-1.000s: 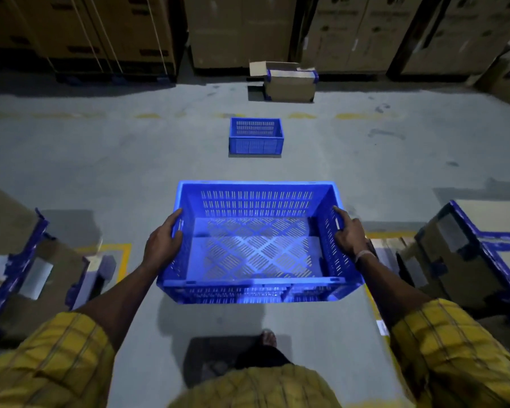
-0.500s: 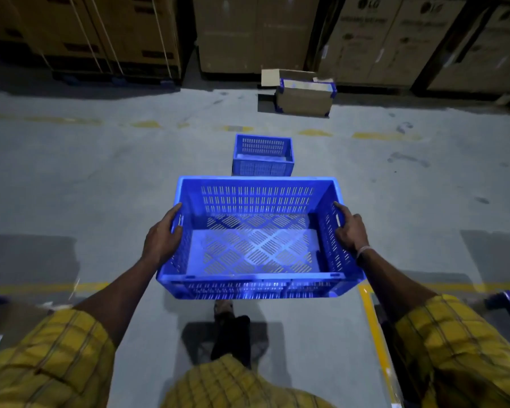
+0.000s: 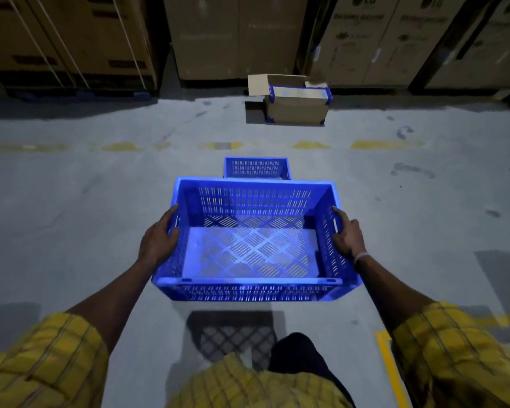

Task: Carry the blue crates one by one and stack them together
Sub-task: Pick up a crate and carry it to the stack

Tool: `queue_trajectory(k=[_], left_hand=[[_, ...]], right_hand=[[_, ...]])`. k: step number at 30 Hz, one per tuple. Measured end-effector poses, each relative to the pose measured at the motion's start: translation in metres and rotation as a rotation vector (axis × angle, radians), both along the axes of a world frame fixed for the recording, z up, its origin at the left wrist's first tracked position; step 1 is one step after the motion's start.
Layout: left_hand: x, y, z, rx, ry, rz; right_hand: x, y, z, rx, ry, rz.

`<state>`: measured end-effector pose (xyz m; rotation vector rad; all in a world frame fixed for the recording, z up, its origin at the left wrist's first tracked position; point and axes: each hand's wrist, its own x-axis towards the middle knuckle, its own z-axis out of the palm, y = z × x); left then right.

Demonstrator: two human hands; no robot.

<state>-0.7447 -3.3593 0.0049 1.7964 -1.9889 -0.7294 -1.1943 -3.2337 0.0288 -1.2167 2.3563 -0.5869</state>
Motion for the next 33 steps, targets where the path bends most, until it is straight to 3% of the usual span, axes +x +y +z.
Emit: queue_trajectory(k=[17, 33], left_hand=[[-0.154, -0.336, -0.047, 0.06, -0.019, 0.032], [-0.243, -0.56, -0.146, 0.085, 0.009, 0.087]], right_hand=[[-0.156, -0.343, -0.041, 0.031, -0.069, 0.015], [-0.234, -0.562, -0.128, 0.03, -0.138, -0.014]])
